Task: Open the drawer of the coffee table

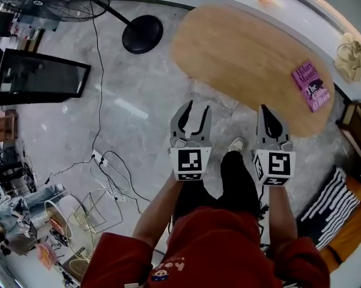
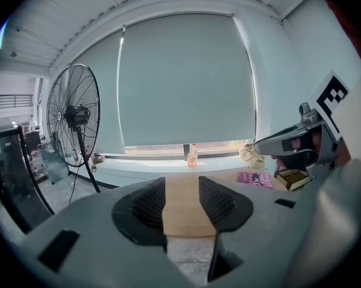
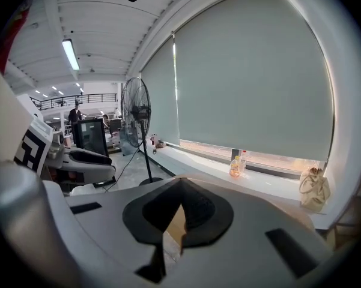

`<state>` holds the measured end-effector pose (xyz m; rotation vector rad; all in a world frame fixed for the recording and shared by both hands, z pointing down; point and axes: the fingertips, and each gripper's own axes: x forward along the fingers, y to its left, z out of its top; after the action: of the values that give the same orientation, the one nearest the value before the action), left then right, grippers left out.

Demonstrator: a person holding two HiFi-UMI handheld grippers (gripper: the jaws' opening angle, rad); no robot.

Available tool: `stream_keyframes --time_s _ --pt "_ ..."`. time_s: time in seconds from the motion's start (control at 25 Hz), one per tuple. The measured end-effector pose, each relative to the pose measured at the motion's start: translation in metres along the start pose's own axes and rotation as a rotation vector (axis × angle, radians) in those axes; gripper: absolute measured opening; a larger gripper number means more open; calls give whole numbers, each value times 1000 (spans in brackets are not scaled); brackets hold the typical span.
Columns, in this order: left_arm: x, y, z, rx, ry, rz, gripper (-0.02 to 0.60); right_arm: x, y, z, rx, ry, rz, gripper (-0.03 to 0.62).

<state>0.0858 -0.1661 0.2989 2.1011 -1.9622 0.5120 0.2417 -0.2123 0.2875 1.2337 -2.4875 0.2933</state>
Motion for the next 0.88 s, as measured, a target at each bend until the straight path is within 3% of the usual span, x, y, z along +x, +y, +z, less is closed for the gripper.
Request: stream_keyframes --time_s 0.16,0.4,0.88 --pt "1 25 -24 1 -9 -20 173 20 36 -13 -27 -7 -3 -3" --pt "14 57 -92 -25 55 -54 173 54 77 -57 -17 23 -32 -3" --pt "102 77 -263 -13 1 -89 173 146 99 -204 -47 -42 -44 -3"
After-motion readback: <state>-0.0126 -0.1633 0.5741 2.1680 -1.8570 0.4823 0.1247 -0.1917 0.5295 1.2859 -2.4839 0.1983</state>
